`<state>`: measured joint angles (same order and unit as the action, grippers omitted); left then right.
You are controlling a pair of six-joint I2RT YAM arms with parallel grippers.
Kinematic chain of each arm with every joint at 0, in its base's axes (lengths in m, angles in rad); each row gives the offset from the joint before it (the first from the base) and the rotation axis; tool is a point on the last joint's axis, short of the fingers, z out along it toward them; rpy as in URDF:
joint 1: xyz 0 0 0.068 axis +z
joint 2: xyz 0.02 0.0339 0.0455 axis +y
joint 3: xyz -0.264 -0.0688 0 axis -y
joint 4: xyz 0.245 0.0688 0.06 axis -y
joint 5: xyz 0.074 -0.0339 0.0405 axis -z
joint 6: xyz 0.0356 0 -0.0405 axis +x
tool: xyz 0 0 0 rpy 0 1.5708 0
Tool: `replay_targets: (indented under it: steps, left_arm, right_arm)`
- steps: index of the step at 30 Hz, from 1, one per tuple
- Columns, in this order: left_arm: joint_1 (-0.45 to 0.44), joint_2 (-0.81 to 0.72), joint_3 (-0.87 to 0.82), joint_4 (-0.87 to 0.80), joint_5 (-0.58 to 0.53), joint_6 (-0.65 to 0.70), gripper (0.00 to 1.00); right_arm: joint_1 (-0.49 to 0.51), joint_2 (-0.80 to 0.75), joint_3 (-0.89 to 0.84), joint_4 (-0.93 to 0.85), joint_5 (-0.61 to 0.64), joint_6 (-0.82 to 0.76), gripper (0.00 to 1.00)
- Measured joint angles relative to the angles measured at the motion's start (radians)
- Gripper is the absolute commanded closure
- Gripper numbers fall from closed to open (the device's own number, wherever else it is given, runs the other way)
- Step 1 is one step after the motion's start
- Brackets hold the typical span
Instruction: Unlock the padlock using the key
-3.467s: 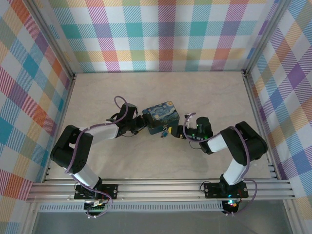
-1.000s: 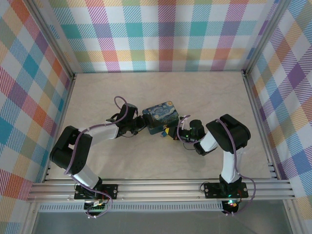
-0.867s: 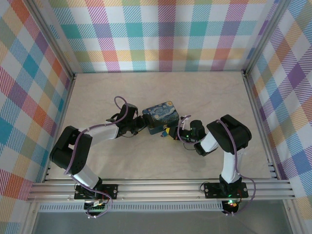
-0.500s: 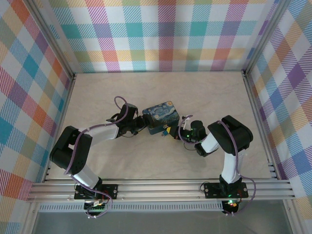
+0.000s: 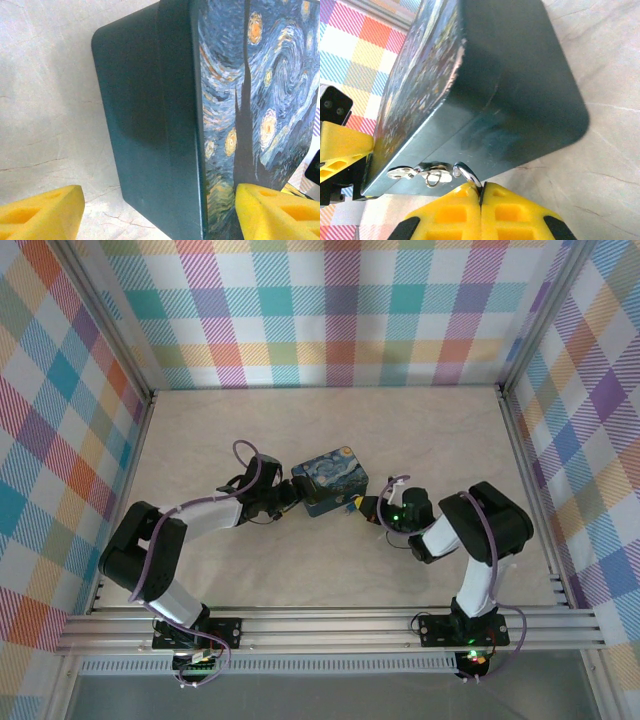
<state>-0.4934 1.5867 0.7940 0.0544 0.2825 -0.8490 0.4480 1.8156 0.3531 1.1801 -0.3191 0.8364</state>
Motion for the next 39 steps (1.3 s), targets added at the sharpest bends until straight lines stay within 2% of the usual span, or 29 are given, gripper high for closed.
replay_targets:
  steps: [5,10,17,23,30,39]
  left_arm:
    - [0.000,-0.019,-0.002,-0.005,-0.008,-0.003,0.17]
    - [0.001,-0.116,-0.009,-0.030,-0.046,0.005,0.14]
    - [0.006,-0.296,-0.020,-0.108,-0.157,0.063,0.12]
    - [0.012,-0.406,-0.046,-0.191,-0.256,0.111,0.10]
    - [0.019,-0.451,-0.066,-0.267,-0.327,0.136,0.09]
    - [0.020,-0.451,-0.066,-0.292,-0.348,0.136,0.09]
  right_arm:
    - [-0.002,-0.077,-0.022,-0.073,0.008,-0.030,1.00]
    - [-0.002,-0.267,-0.026,-0.262,0.024,-0.091,1.00]
    - [-0.002,-0.558,0.003,-0.663,0.046,-0.177,1.00]
    - [0.001,-0.690,0.074,-1.016,0.056,-0.203,1.00]
    - [0.005,-0.715,0.078,-1.233,0.076,-0.201,1.00]
    - [0.005,-0.599,0.078,-1.266,0.093,-0.201,1.00]
